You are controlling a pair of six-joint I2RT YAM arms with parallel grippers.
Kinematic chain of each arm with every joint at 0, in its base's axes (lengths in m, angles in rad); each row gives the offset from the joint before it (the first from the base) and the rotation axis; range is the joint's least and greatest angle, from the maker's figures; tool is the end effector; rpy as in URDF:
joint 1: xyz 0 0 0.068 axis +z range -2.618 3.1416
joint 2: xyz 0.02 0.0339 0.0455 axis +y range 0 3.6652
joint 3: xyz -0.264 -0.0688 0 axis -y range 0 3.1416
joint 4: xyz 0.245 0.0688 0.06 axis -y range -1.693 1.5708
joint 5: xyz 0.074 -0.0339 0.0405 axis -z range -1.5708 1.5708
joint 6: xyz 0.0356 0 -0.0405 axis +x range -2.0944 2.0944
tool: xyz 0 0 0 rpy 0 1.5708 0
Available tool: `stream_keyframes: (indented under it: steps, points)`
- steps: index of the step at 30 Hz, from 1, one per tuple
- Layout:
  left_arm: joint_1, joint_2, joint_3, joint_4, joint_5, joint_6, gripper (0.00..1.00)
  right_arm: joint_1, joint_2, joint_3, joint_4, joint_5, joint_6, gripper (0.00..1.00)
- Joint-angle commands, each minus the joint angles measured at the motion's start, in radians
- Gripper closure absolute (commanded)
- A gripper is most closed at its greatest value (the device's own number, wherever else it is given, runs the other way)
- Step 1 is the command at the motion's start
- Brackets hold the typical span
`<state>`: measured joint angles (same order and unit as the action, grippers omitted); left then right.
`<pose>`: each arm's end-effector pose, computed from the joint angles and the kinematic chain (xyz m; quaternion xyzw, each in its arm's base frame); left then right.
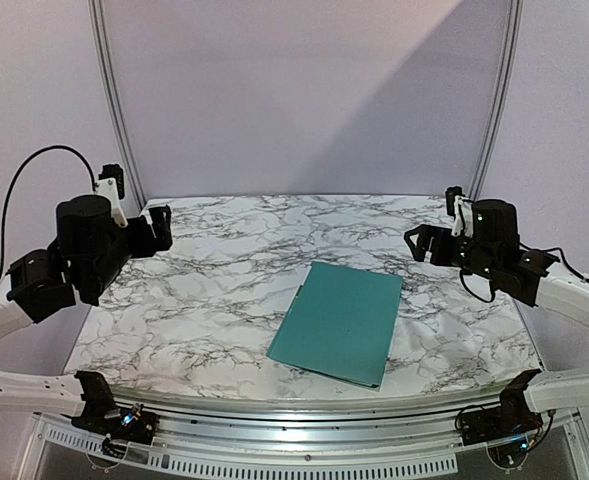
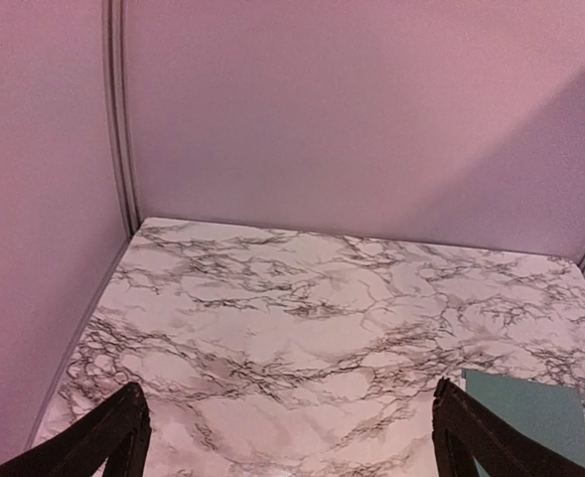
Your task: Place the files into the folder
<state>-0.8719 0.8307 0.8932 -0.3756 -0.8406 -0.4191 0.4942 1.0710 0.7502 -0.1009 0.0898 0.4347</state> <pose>0.1334 -0.1175 0.3535 -0.0682 0.7734 -0.0595 0.6275 0.2170 0.1133 0.2801 -0.0006 0.8389 0.2095 0.5023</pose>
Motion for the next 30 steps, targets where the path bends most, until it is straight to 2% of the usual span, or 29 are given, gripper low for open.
stream_keyframes:
  steps: [1,5,9,14,21,30]
  points:
    - [0.002,0.015,0.085,-0.170,-0.131,0.062,0.00,-0.006,-0.041,-0.040,0.042,0.074,-0.037,0.01]
    - [0.004,0.065,0.102,-0.212,-0.202,0.155,0.01,-0.005,-0.029,-0.043,0.050,0.063,-0.056,0.01]
    - [0.048,0.109,0.049,-0.182,-0.261,0.222,0.00,-0.010,0.009,-0.040,0.048,0.089,-0.078,0.01]
    - [0.198,0.149,-0.025,-0.102,-0.146,0.246,0.01,-0.088,0.051,-0.042,0.052,-0.027,-0.028,0.01]
    - [0.317,0.099,-0.096,0.009,0.100,0.278,0.01,-0.103,0.033,-0.074,0.123,-0.032,0.000,0.01]
    - [0.374,0.075,-0.112,0.028,0.164,0.289,0.01,-0.102,0.034,-0.094,0.196,-0.056,0.015,0.01]
